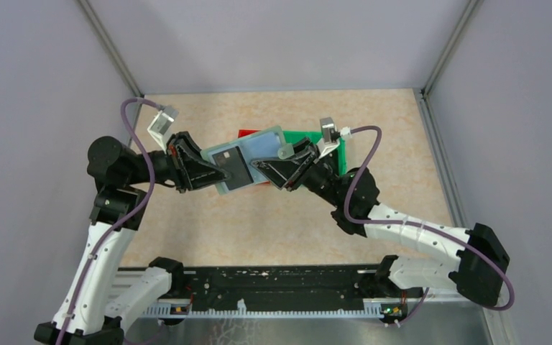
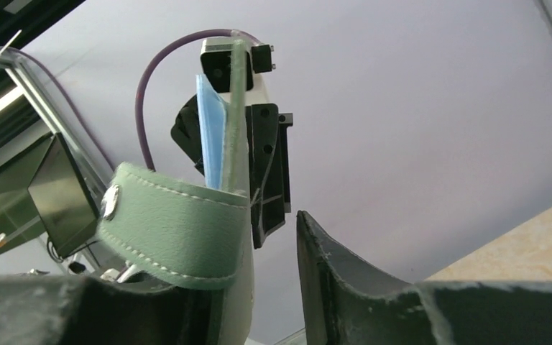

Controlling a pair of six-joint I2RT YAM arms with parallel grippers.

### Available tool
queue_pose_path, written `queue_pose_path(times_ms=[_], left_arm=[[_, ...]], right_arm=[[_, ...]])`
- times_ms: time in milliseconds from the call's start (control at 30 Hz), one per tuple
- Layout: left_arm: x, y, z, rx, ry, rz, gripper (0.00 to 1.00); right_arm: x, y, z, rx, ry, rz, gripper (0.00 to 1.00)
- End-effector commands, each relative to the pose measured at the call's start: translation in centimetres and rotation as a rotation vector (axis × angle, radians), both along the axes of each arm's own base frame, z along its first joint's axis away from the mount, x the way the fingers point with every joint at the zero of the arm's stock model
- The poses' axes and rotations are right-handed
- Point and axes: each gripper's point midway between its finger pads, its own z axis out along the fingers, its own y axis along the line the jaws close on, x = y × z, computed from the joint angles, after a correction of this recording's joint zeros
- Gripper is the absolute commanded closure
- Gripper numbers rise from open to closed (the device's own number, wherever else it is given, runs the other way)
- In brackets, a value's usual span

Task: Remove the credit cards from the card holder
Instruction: Open the card holder.

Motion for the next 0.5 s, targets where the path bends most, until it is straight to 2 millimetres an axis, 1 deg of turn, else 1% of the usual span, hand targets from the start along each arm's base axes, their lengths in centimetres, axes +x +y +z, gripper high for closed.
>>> queue_pose_path(times_ms=[0, 33, 67, 133, 167, 200, 267, 333, 467], left_arm=[[-0.9, 0.3, 1.6, -0.007, -0.069, -0.001, 1.00], [-0.8, 0.4, 1.7, -0.009, -0.072, 0.005, 1.00], [-0.7, 0.4, 1.8, -0.012, -0.072, 0.013, 0.95], [-0.4, 0.4, 1.9, -0.016, -0.065, 0.028, 0.80], [-0.3, 0.4, 1.8, -0.019, -0.060, 0.037, 0.68], [-0.2, 0.4, 1.7, -0.023, -0.054, 0.040, 0.61], [-0.3, 0.3, 1.6, -0.032, -0.050, 0.032, 0.53], [-0.5, 0.3, 1.5, -0.041, -0.044, 0.024, 0.48], [-0.7, 0.3, 1.5, -0.050, -0.044, 0.017, 0.45]], right_arm=[[0.1, -2.6, 2.8, 0.105, -0.025, -0.071, 0.73], [0.0, -2.6, 2.8, 0.112, -0.021, -0.065, 0.77], [0.0, -2.7, 2.8, 0.123, -0.017, -0.061, 0.81], [-0.1, -2.8, 2.8, 0.150, -0.007, -0.047, 0.86], [-0.2, -2.8, 2.7, 0.163, -0.004, -0.037, 0.88], [-0.2, -2.7, 2.7, 0.176, 0.000, -0.024, 0.90], [-0.4, -2.6, 2.9, 0.211, 0.002, 0.007, 0.94], [-0.7, -2.4, 3.1, 0.235, 0.005, 0.042, 0.97], [-1.1, -2.0, 3.2, 0.264, 0.014, 0.082, 1.00]])
